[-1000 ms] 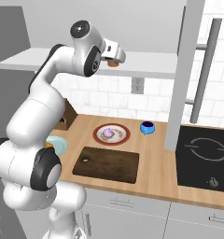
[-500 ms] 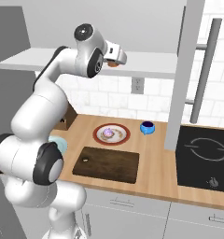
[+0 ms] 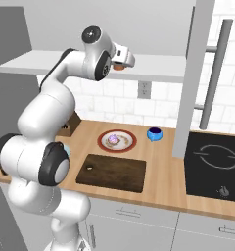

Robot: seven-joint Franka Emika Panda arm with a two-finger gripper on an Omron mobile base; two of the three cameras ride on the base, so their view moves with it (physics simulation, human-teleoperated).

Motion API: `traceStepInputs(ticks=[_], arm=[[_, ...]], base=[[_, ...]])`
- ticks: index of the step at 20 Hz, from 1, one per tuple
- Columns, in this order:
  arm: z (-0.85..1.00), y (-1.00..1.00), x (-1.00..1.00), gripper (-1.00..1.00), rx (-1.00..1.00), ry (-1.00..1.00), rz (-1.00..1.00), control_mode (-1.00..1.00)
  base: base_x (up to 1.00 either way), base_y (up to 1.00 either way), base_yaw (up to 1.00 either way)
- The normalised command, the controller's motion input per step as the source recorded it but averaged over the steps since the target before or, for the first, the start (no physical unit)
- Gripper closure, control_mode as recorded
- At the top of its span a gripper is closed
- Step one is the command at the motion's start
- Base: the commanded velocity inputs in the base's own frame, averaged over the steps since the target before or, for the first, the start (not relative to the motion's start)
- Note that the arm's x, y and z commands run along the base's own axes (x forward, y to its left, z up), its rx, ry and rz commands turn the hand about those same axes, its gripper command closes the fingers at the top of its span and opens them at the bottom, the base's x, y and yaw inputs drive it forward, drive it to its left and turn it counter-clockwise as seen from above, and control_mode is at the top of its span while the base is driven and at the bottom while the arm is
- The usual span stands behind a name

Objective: From the different types of pastries on the counter, select a croissant and place it on the cutting board. Then retrieve a jar of jam from the cabinet and place it alongside the croissant on the cutting board.

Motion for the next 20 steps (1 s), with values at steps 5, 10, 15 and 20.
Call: traceStepInputs(ticks=[5, 10, 15, 20], arm=[[-0.05, -0.04, 0.12, -1.0, 0.0, 0.0, 0.0, -1.0], [-0.13, 0.0, 0.18, -1.0, 0.0, 0.0, 0.0, -1.0], [-0.06, 0.0, 0.16, -1.0, 0.0, 0.0, 0.0, -1.0], [-0.03, 0.0, 0.08, 1.0, 0.0, 0.0, 0.0, -1.0]], base=[[0.0, 0.0, 0.0], [0.0, 0.0, 0.0], [0.0, 0.0, 0.0], [0.0, 0.0, 0.0]])
